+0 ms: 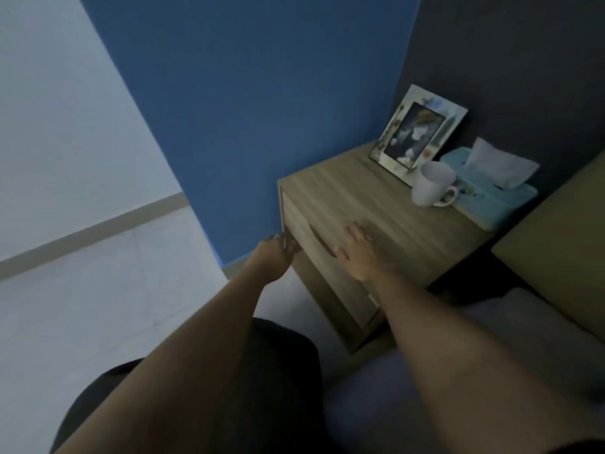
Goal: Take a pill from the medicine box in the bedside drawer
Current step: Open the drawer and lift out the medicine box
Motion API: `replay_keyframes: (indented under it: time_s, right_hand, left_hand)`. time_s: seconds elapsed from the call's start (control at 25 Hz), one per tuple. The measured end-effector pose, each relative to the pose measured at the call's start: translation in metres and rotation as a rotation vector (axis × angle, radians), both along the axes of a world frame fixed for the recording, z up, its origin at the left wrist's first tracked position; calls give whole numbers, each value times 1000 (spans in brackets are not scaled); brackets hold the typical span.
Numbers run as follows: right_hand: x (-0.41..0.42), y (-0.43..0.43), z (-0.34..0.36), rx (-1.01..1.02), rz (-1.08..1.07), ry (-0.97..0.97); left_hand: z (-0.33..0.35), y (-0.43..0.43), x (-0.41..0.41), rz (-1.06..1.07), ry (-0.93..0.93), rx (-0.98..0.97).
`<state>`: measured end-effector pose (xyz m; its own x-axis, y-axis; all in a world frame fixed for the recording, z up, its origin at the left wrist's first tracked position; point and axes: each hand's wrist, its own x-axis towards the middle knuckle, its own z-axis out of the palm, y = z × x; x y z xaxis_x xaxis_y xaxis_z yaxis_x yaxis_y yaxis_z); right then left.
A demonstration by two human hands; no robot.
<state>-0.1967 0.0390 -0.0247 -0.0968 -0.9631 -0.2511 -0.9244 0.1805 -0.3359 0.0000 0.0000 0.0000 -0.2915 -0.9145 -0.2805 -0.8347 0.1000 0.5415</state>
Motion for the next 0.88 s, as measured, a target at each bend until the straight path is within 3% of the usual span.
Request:
replay_keyframes:
  time_s: [0.2,0.44,0.88]
  right_hand:
    - [-23,-7,-58,-51,-22,62]
    - [-29,-4,-84,-151,-26,84]
    - [-28,0,-85,-174,-45,72]
  left_hand:
    - [-71,-34,-34,-18,73,139]
    - [-120,-59,-72,121,146,323]
    - [-127,-61,-92,329,192,259]
